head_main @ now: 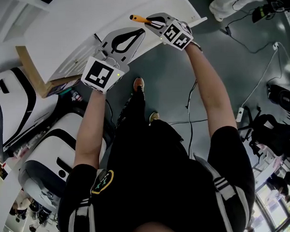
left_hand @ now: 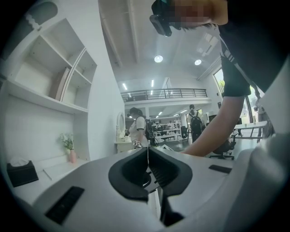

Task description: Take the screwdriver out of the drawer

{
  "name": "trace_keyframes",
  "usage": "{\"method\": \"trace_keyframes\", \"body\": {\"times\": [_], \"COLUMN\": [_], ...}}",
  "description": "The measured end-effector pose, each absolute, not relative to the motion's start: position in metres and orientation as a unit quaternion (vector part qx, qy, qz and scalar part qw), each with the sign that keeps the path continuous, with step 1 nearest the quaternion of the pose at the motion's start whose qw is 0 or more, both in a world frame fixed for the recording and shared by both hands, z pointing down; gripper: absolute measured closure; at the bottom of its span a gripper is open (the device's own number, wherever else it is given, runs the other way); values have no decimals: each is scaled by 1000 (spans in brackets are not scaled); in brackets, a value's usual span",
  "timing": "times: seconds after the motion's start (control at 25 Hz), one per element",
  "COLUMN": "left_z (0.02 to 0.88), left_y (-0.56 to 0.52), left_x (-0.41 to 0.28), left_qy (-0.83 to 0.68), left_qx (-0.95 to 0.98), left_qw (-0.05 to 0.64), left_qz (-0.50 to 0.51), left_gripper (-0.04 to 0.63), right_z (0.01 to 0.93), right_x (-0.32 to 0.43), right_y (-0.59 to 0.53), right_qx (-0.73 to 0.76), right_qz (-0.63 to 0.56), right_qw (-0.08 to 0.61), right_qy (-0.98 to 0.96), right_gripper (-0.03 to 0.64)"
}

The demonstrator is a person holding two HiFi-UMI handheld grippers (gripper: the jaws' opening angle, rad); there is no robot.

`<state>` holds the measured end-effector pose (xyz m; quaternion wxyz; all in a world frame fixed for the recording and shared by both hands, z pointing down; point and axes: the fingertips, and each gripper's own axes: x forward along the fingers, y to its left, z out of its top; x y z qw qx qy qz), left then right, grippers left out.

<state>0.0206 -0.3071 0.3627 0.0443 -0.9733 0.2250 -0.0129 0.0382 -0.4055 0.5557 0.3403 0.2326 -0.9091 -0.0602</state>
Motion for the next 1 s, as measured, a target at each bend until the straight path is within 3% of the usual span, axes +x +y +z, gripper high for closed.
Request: {"method": "trace_keyframes", "body": {"times": [1.0], "left_z": [322], "left_y": [-186], "left_x": [42], "left_qy": [209], "left_qx": [-975], "left_qw": [74], "left_qz": [-9], "left_gripper": [574], "right_z": [366], "right_x": [88], "right_y": [-235], "right_qx": [342], "right_qz": [-101], "right_qw": [146], "right_qy": [-923], "right_gripper": [529]}}
